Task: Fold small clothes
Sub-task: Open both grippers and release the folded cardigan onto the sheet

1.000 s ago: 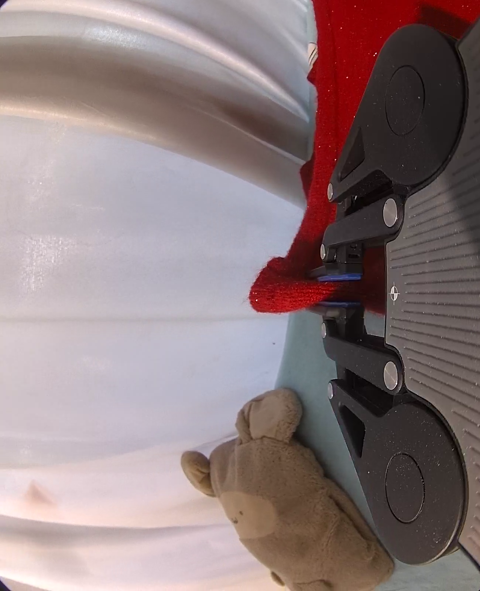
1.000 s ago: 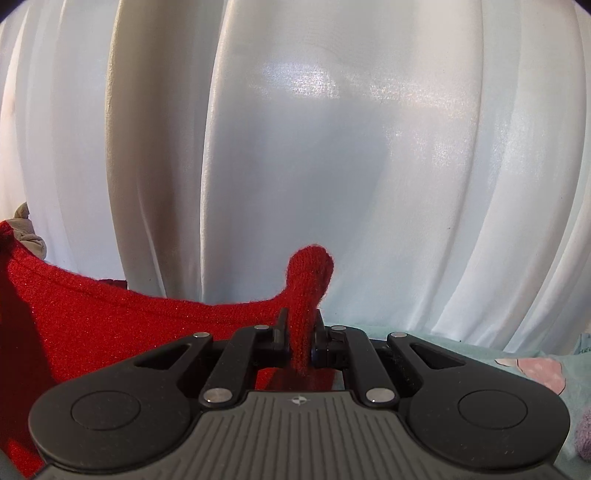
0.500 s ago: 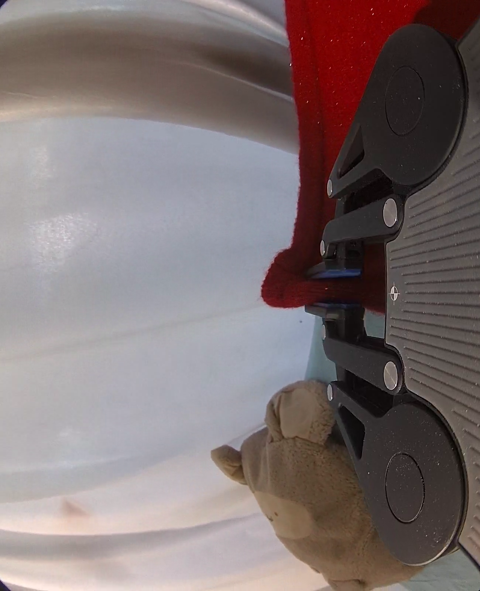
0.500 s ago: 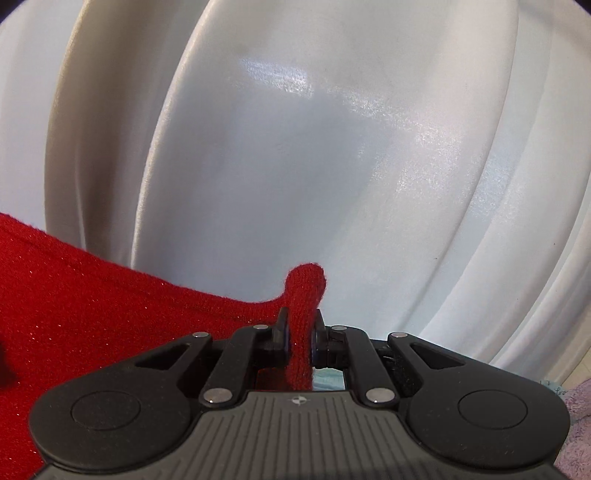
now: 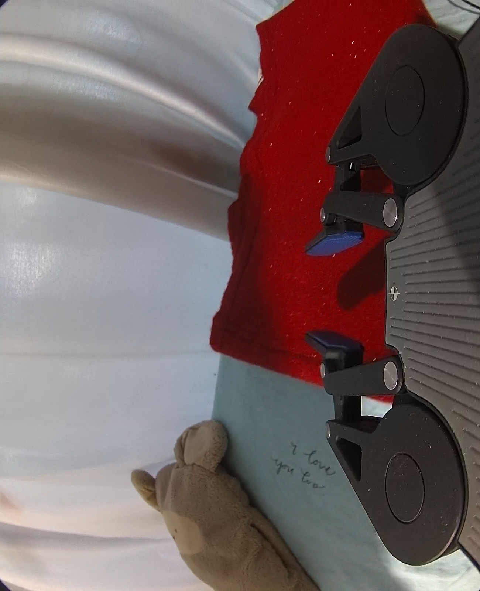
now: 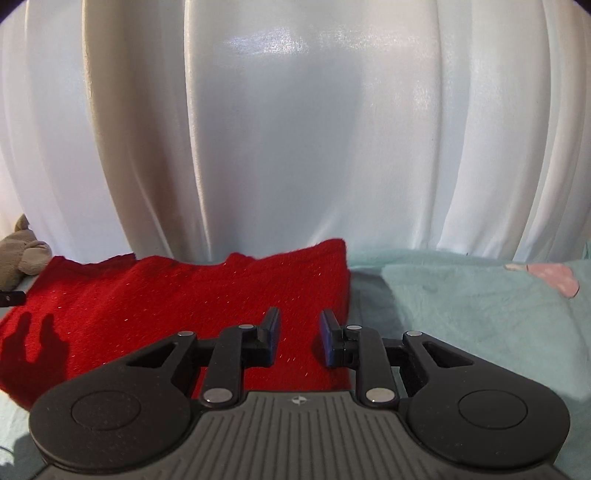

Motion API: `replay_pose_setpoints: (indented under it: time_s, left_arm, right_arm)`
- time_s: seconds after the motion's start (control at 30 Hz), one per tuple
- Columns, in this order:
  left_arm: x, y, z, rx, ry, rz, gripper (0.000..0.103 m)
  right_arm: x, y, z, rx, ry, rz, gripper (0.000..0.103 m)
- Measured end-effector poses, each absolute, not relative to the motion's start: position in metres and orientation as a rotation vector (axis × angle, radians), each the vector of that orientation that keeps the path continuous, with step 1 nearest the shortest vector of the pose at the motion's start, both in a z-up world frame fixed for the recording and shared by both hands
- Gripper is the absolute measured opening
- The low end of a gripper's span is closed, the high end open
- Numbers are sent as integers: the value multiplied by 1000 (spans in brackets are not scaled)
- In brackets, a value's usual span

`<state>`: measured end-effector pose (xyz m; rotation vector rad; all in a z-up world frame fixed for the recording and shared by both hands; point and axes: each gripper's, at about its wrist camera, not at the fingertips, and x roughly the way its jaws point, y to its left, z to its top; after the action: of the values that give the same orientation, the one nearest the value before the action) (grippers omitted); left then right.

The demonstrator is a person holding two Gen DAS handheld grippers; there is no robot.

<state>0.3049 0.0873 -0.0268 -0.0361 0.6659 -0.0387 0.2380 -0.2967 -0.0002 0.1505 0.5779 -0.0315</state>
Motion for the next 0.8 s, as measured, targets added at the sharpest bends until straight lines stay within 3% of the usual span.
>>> replay_pose_setpoints:
  time_s: [0.1, 0.37, 0.8]
  left_arm:
    - [291, 72, -24, -42, 669, -79, 57]
    - [284, 51, -34, -156, 794, -189, 57]
    - [276, 34, -33, -132, 816, -205, 61]
  right_arm:
    - [219, -290, -7, 230, 614, -4, 22]
    - [201, -282, -19, 293, 663, 21, 23]
    - [195, -274, -20, 281, 699, 41, 25]
